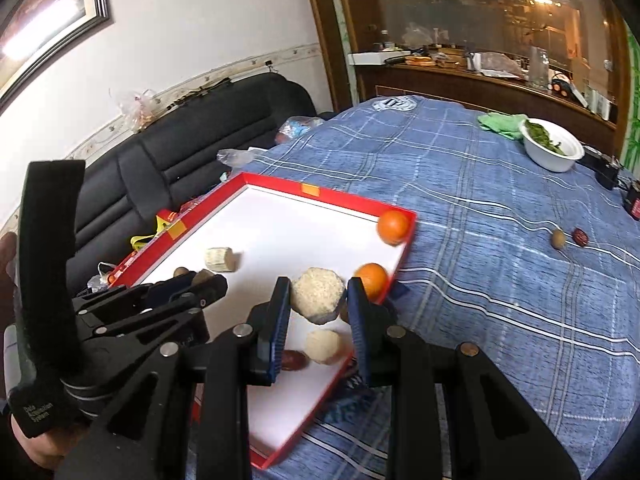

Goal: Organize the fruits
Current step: 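Carry both cakes into the tray and open both tools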

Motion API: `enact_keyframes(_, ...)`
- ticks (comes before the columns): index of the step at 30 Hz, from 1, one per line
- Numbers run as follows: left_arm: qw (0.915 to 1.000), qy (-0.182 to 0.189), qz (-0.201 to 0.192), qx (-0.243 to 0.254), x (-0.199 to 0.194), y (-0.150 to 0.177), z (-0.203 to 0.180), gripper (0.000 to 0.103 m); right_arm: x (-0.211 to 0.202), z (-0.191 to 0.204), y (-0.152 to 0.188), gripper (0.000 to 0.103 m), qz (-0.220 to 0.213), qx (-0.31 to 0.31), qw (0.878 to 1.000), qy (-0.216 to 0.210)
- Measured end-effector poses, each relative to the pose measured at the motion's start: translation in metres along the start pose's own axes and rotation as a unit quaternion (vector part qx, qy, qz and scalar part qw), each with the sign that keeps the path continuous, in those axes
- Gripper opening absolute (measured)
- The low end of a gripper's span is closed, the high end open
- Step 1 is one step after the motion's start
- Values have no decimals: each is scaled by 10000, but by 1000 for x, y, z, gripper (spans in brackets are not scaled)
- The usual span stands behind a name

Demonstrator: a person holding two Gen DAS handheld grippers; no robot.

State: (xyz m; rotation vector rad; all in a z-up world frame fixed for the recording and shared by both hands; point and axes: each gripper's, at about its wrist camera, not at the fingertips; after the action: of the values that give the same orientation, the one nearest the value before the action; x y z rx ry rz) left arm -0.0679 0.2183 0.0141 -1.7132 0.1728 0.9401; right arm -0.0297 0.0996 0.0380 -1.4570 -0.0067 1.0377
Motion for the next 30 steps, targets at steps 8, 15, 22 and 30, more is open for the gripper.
enact_keyframes(8, 9996, -232, 35, -147, 14, -9, 19, 23, 20, 9, -1, 31, 146, -67, 9998, -120)
enact_keyframes(15, 9993, -323, 87, -157, 23, -13, 25, 23, 41, 17, 1, 31, 330, -123, 9992, -203)
enact_keyframes(22, 9991, -391, 106, -151, 28, -16, 26, 23, 50, 19, 4, 31, 457, -130, 9985, -256)
enact_keyframes(30, 9990, -419, 128, -118, 31, -16, 25, 23, 55, 20, 5, 31, 519, -130, 9981, -297)
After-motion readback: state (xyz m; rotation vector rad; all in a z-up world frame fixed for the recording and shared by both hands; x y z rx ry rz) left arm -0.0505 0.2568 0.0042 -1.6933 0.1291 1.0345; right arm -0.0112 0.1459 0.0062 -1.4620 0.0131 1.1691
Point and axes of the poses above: each gripper's, at about its wrist camera, not at the fingertips, and x roughly the way its jaws point, z to its left, y to its underside, and after that the axes turned 7 degrees about -z, right-handed
